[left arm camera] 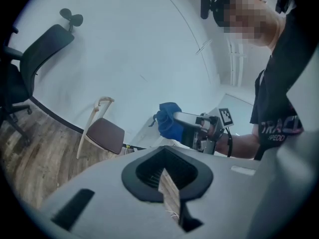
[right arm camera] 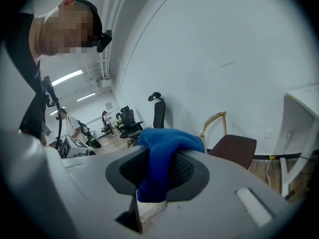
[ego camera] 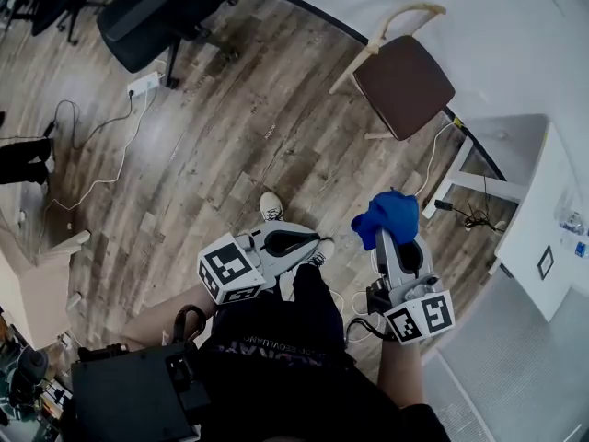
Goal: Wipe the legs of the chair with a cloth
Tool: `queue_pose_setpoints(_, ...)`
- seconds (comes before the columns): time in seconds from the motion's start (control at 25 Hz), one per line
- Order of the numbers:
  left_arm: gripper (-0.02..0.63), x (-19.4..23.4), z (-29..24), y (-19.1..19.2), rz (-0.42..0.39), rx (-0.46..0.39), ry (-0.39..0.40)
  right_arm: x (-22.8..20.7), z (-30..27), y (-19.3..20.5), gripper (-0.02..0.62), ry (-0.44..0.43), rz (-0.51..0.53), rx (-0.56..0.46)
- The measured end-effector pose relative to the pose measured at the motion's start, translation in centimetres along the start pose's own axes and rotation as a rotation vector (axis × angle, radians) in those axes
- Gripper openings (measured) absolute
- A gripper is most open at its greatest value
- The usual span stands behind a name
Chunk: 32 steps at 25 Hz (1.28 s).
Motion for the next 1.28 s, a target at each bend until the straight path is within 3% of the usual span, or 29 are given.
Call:
queue_pose_setpoints(0.2, 0.008, 3.9, 1.2, -1.4, -0.036, -0.018, -0.011, 1.2, -2.9, -0.7, 0.097, 0.005, 0.04, 0.052)
queue_pose_setpoints(0.48, 0.008, 7.0, 0.0, -2.1, -0.069, -0.088, -0.045, -1.0, -6.9, -0.6, 0.097, -0.012, 0.12, 0.12)
queue_pose_setpoints(0.8, 0.008, 11.6, -4.1, 1.8, 0.035, -0.144, -0.145, -7.8, -13.7, 2.5, 0.097, -0.067, 0.157, 0.169)
queue_pose_setpoints(1.04, 0.008, 16.8, -10.9, 5.7, 0.089, -0.143, -0.19, -15.0, -20.0, 6.2, 0.097, -0.151, 0.141, 0.194)
queue_pose_setpoints(1.16, 0.008, 19.5, -13.6, 7.4, 0.066, -0.139, -0.206, -17.9, -23.1, 8.2, 0.097, -0.176, 0.127, 0.197)
queue_pose_setpoints(1.28, 0.008, 22.0, -15.4, 8.7, -0.016, -0.123, -0.229, -20.1, -25.5, 10.3, 0.097, -0.178, 0.138, 0.189)
Point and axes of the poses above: the fingertips, and each gripper's own axes: z backward along the fingers, x to its left, y out of its underside, the point moved 2 cm from there along z, backward along the fingers, and after that the axes turned 4 degrees about x, right-handed, at the moved point
